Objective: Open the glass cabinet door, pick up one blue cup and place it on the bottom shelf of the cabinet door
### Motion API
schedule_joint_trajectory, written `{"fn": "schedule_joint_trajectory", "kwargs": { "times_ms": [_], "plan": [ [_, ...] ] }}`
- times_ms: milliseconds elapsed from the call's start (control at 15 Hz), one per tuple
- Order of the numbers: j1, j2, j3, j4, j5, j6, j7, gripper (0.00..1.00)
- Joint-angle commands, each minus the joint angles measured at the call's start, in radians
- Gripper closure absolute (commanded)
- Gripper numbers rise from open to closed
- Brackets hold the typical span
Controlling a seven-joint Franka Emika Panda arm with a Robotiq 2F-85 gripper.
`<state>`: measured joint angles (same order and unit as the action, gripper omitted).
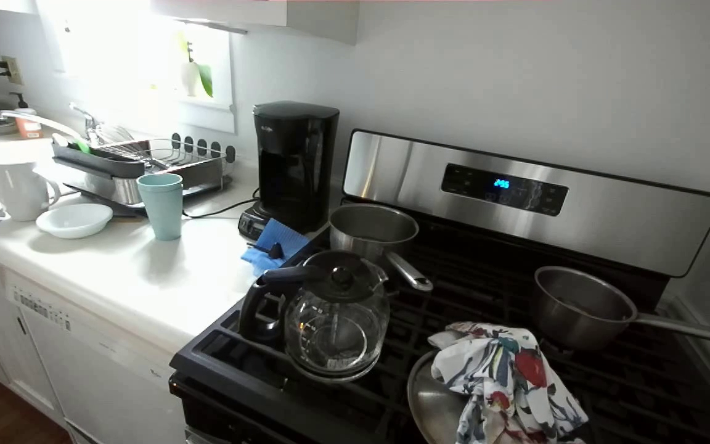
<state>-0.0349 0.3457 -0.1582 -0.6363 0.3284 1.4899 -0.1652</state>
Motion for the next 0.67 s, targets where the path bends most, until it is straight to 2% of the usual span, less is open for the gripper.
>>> {"fn": "schedule_joint_trajectory", "kwargs": {
  "times_ms": [0,67,133,200,533,600],
  "plan": [
    [0.008,0.049,-0.011,0.064,-0.052,0.075,-0.057,0.99],
    [0.008,0.055,-0.01,0.063,-0.06,0.102,-0.078,0.99],
    [0.007,0.06,-0.006,0.061,-0.059,0.125,-0.095,0.88],
    [0.008,0.067,-0.006,0.056,-0.06,0.151,-0.112,0.7],
    [0.014,0.066,0.003,0.043,-0.034,0.145,-0.078,0.37],
    [0.014,0.067,0.004,0.043,-0.032,0.144,-0.076,0.51]
  ]
}}
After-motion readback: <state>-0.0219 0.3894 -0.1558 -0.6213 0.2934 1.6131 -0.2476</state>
